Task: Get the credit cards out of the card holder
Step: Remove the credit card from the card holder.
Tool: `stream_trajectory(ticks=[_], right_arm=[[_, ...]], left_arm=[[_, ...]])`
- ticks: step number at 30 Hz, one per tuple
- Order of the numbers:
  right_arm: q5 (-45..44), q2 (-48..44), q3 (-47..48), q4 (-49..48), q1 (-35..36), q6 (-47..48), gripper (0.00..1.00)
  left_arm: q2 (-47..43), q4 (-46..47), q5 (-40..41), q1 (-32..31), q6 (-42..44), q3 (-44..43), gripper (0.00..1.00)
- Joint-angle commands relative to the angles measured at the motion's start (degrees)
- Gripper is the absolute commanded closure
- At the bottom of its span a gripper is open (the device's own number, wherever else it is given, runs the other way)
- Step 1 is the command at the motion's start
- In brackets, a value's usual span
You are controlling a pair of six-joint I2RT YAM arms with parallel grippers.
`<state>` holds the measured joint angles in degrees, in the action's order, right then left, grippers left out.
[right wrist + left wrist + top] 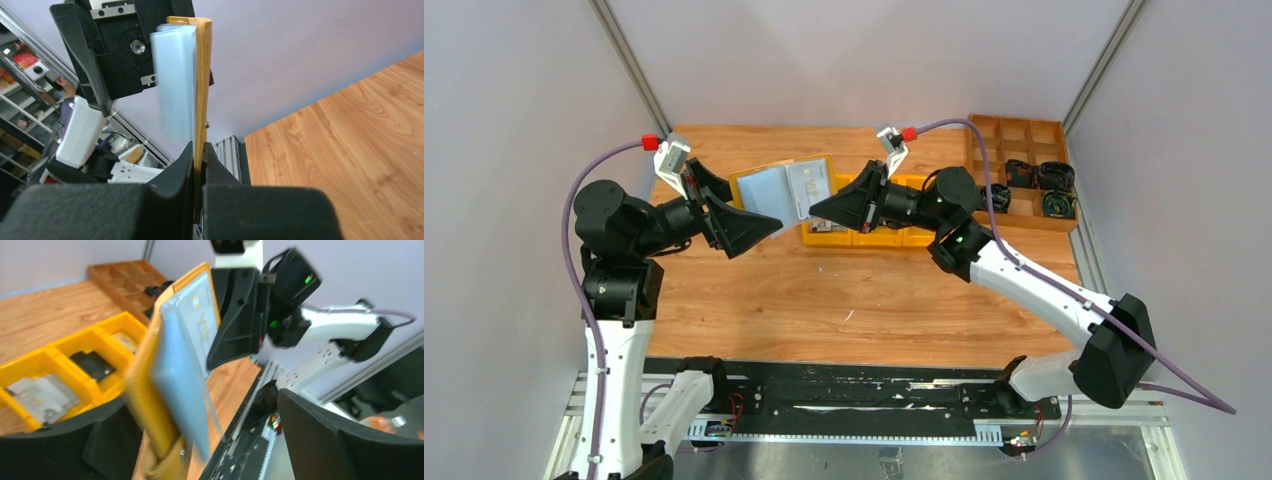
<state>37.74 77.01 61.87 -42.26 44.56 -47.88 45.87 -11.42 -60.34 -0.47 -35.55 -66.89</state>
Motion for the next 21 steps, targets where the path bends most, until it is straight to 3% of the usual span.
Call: stream_trajectory(ticks=[1, 5, 9, 13, 17, 21], right_arm=[[4.86, -3.22, 7.60, 21.30, 0.66, 13.86, 1.00], [9.19, -2.39, 14.53, 44.53, 0.71, 26.43, 1.00], [13.94, -0.08, 19.93, 61.02, 1.39, 34.62, 1.00], [15.31, 2.70, 25.42, 69.25, 4.19, 40.78, 1.00], [15.73, 6.33, 30.89, 75.60, 6.83, 44.36, 1.00], [15.68, 10.58, 36.31, 81.24, 9.38, 47.63, 1.00]], left_arm=[[1.85, -22.53, -0.09, 0.29, 21.54, -6.71, 0.00], [4.33, -33.75, 0.94, 0.29, 32.63, -13.25, 0.00], [4.61, -37.50, -0.40, 0.29, 42.00, -15.49, 0.00], [4.28, -37.63, -3.87, 0.29, 44.07, -12.12, 0.00], [4.54, -37.59, -8.91, -0.10, 40.67, -6.85, 0.00], [3.47, -37.61, -8.18, -3.79, 39.39, -3.86, 0.00]])
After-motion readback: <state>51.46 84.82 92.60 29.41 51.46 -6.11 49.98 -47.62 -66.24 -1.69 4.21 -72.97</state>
